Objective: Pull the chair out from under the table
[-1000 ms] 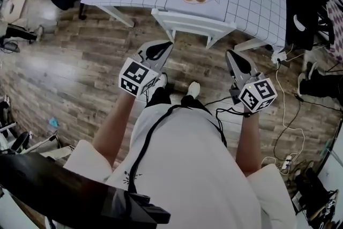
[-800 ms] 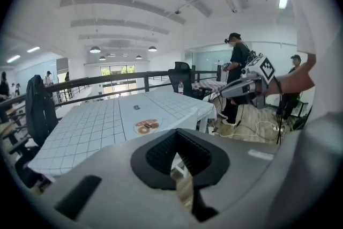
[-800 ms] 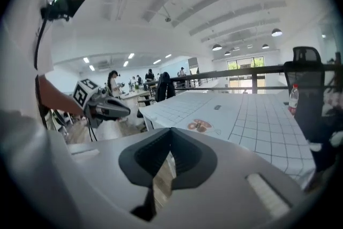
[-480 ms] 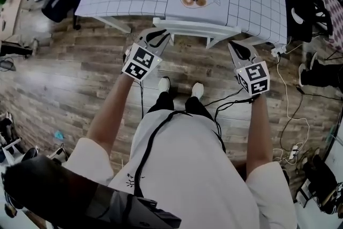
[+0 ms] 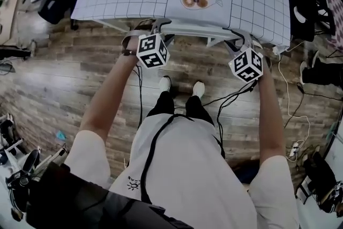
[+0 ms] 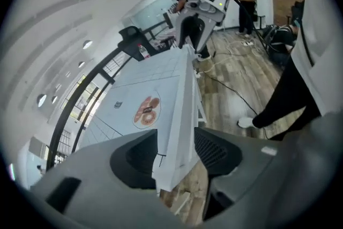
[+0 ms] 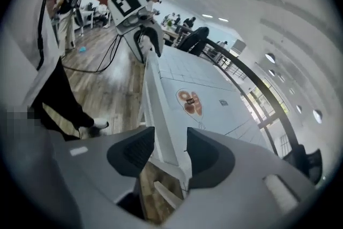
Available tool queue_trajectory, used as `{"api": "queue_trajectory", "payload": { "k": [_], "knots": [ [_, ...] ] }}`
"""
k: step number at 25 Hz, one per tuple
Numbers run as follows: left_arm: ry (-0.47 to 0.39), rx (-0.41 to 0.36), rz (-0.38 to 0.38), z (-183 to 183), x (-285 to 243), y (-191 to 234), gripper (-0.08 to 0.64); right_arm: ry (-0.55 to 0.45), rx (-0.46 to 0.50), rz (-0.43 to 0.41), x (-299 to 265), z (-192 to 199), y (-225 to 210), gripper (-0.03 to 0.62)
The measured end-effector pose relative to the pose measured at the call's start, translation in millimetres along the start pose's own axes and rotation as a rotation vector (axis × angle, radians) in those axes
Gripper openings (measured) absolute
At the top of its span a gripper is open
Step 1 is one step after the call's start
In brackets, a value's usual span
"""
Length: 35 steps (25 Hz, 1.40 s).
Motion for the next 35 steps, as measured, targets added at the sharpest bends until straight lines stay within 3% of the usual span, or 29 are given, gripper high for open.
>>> {"api": "queue_trajectory", "payload": {
  "k": [3,9,10,12,19,28,35],
  "knots": [
    [0.075,-0.092,0.057,6,-22,-2,0.229,0.064,0.101,-0.033,-24,2,-1,0.204],
    [0.176,-0.194,0.162,13,-46,-3,0.208,0.192,0.252,-0.146,-59,10,-2,0.18],
    [0.184,-0.207,0.169,13,-48,-3,0.184,0.21,0.271,-0.16,-61,11,-2,0.132],
    [0.192,-0.226,0.171,13,-52,-1,0.139,0.237,0.294,-0.193,-63,10,-4,0.104],
    [0.206,-0.268,0.213,11,-59,-5,0.112,0.348,0.417,-0.251,-70,10,-1,0.104],
    [0.179,-0.186,0.267,11,-55,-4,0.089,0.355,0.33,-0.326,-67,9,1,0.084],
    [0.181,-0.205,0.304,15,-45,-19,0.084,0.325,0.259,-0.371,-52,10,26,0.083]
  ]
}}
Point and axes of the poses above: the fingertips, and each gripper's own axes: x backward along the fingers, y to its left, z out of its underside, the point moved 3 cm from there along x, backward along the fingers, and after that the axes turned 8 degrees about y, right-handed, at the moved point
